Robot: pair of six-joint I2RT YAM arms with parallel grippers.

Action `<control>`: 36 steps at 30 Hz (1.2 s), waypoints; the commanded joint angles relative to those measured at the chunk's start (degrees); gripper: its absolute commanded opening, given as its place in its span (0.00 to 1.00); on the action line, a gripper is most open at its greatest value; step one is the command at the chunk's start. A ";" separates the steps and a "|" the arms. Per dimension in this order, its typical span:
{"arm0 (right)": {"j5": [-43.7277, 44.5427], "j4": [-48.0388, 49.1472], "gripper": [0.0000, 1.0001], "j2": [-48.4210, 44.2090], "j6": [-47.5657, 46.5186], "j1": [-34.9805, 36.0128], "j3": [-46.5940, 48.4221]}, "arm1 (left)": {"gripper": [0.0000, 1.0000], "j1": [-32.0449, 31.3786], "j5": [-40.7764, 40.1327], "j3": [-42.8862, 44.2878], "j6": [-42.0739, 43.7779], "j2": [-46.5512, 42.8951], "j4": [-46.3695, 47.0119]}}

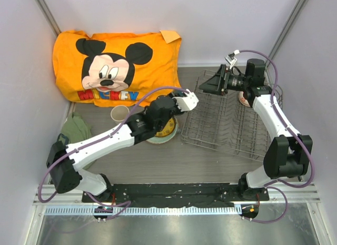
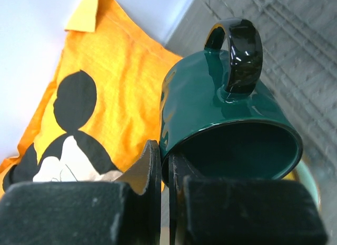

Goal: Unload the mixed dishes from the dish rack
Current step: Pick up the cup from the dish rack, then place the cup at the center of the board.

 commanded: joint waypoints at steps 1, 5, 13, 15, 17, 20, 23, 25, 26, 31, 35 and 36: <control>-1.25 1.41 0.82 -2.26 0.25 -0.81 2.50 | 0.00 2.87 6.74 2.64 0.40 -6.91 -11.13; -0.89 1.50 0.83 -2.43 -0.19 -0.81 1.98 | 0.00 7.43 11.75 5.18 -1.44 -10.08 -24.06; -0.45 1.50 0.83 -2.79 -0.54 -0.72 1.53 | 0.00 18.41 19.40 5.54 -1.36 -14.83 -45.31; -0.28 1.77 0.84 -2.70 -0.54 -0.81 1.36 | 0.00 20.18 20.98 5.54 -0.66 -15.53 -48.32; -0.28 1.94 0.84 -2.87 -0.45 -0.81 0.92 | 0.00 22.64 22.65 5.63 0.40 -15.88 -52.45; -0.28 2.38 0.84 -2.96 -0.27 -0.81 0.57 | 0.00 25.90 25.02 5.46 1.89 -16.15 -57.80; -0.28 2.65 0.84 -3.40 -0.27 -0.81 0.13 | 0.00 28.36 26.79 4.23 2.95 -16.06 -60.72; -0.28 2.82 0.84 -3.49 -0.19 -0.81 -0.05 | 0.00 30.11 27.40 2.30 4.26 -16.24 -60.82; -0.28 3.17 0.84 -3.66 -0.10 -0.81 -0.22 | 0.00 30.73 27.75 1.59 4.79 -16.24 -60.73; -0.37 3.44 0.84 -4.54 -0.01 -0.72 -1.01 | 0.00 34.87 29.87 -1.31 7.34 -14.22 -60.55; -0.37 3.44 0.84 -5.07 -0.10 -0.81 -1.19 | 0.00 36.19 32.15 -3.15 8.92 -12.46 -59.41; -0.45 3.35 0.84 -5.25 -0.19 -0.72 -1.19 | 0.00 36.71 32.15 -4.12 9.10 -12.11 -58.45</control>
